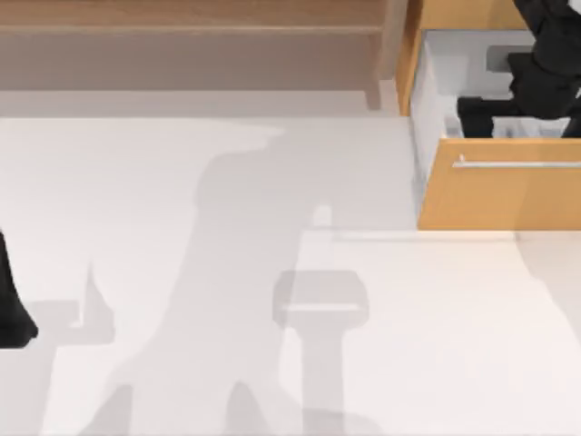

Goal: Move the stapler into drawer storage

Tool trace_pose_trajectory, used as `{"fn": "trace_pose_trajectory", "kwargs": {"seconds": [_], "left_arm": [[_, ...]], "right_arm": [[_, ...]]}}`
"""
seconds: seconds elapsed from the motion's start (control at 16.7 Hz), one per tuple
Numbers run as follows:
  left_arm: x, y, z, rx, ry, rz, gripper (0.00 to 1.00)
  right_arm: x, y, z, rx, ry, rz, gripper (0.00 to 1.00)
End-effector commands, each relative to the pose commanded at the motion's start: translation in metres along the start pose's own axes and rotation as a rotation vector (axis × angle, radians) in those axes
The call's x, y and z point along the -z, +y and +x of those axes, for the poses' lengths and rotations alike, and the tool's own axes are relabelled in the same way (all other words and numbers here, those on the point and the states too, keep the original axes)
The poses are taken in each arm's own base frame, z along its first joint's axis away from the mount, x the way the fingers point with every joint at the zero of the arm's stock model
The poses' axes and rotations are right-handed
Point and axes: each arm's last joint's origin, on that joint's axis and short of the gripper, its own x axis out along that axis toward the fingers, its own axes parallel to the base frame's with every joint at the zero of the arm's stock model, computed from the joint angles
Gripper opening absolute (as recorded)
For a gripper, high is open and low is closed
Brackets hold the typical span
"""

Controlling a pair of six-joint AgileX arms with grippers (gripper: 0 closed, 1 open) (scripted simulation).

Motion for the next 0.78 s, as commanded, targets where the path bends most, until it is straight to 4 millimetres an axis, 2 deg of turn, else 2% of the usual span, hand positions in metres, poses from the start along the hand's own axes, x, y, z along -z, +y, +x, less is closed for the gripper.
{"fn": "trace_pose_trajectory", "kwargs": {"seconds": [0.3,0.54,0.78], "left_arm": [[0.000,0.000,0.000,0.000,0.000,0.000,1.00],[0.000,0.000,0.000,0.000,0.000,0.000,1.00],[0.000,0.000,0.000,0.000,0.000,0.000,1.00]], "right_arm": [[0.002,0.001,-0.007,-0.003,-0.026,-0.015,1.00],[0.011,0.001,-0.042,-0.011,-0.202,-0.105,1.00],[0.027,0.012,-0.078,0.005,-0.483,-0.282,1.00]]}}
